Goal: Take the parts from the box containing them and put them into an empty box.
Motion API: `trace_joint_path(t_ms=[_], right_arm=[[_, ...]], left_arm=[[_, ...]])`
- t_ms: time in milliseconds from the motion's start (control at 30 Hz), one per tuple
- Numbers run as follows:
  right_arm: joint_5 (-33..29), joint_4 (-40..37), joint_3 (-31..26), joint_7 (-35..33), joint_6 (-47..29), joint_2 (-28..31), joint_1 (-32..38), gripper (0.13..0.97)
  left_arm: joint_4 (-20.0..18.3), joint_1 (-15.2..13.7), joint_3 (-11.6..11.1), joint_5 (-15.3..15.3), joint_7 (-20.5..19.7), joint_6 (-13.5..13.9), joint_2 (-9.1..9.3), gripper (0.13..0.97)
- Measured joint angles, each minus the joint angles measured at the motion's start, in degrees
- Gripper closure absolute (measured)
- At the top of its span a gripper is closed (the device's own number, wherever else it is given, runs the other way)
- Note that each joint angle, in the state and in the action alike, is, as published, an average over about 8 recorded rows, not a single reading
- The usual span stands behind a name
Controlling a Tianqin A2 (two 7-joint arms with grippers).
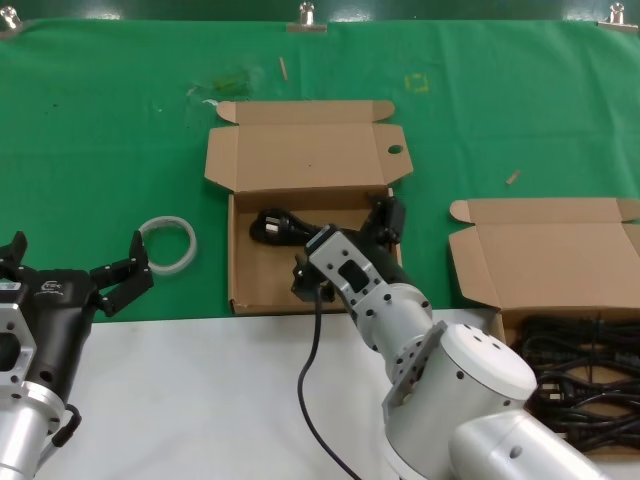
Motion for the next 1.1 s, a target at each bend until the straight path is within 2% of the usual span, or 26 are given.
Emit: trace_joint_path(t_ms=[200, 500, 1100], right_arm=[[-4.2, 1.7, 3.6, 6.1, -2.7, 0.0, -2.6, 0.179], [-10.8, 4.3, 9.3, 15.5, -7.0, 0.0, -6.6, 0.130], [-23.9, 9.5, 20.6, 34.4, -15.5, 0.0, -14.7, 0.129]], left_arm=[[0.0, 0.0, 0.0, 0.0, 0.0, 0.0, 0.00, 0.132], [0.0, 0.0, 0.0, 0.0, 0.0, 0.0, 0.00, 0.132], [0.0, 0.0, 0.0, 0.0, 0.0, 0.0, 0.00, 0.132]])
